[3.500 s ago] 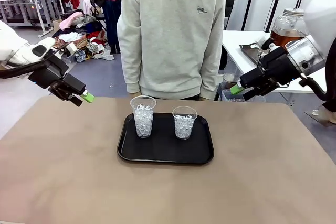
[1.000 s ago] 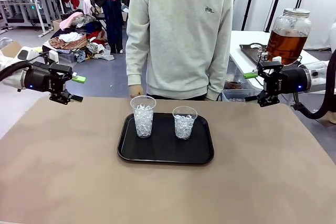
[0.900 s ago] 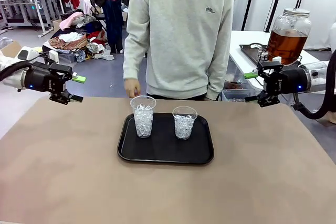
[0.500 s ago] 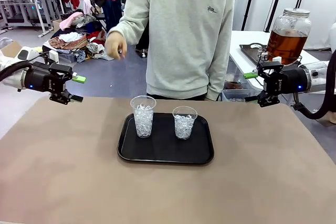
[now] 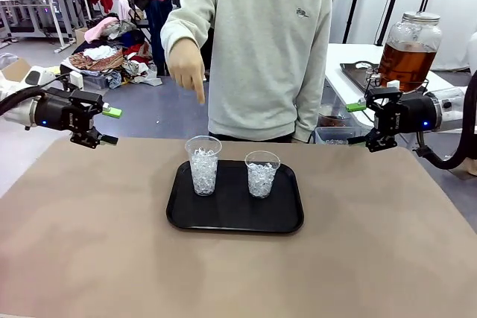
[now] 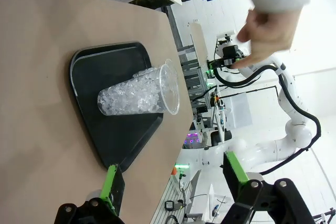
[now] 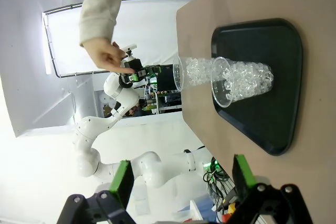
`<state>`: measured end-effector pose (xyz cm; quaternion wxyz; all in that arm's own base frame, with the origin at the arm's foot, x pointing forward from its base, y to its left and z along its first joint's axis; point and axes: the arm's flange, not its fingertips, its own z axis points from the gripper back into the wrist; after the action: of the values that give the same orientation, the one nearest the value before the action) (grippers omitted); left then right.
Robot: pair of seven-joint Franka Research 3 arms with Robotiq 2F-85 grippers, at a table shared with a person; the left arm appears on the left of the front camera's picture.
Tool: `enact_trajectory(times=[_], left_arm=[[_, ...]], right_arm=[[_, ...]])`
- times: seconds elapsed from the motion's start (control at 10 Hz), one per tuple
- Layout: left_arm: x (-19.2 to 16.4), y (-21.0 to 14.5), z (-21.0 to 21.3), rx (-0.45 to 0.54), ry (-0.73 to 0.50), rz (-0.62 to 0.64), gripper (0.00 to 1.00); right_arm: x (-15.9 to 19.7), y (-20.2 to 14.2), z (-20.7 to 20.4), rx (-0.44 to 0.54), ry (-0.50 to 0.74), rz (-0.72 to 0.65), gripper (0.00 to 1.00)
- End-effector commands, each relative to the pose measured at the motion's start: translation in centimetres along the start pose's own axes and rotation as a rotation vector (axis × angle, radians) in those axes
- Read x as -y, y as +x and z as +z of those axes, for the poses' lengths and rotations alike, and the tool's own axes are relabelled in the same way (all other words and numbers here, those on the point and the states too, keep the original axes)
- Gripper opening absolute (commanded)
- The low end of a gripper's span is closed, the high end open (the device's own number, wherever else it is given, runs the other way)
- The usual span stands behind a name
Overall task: Pour the drink into the iced cup.
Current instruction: Pick up the iced cup indicated by the human and present it to them.
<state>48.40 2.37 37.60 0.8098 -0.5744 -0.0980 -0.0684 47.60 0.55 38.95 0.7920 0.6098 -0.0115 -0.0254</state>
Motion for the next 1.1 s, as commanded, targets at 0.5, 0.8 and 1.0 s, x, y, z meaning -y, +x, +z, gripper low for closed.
enact_trajectory(times=[0.5,0.8,1.0], left_arm=[[0.25,-0.3,0.09,0.006,0.002,-0.002,1.0],[0.25,-0.3,0.09,0.006,0.002,-0.002,1.0],[0.25,-0.3,0.09,0.006,0.002,-0.002,1.0]], right_arm=[[-0.08,0.06,0.07,0.002,0.0,0.002,1.0],[-0.08,0.06,0.07,0.002,0.0,0.002,1.0],[-0.08,0.06,0.07,0.002,0.0,0.002,1.0]])
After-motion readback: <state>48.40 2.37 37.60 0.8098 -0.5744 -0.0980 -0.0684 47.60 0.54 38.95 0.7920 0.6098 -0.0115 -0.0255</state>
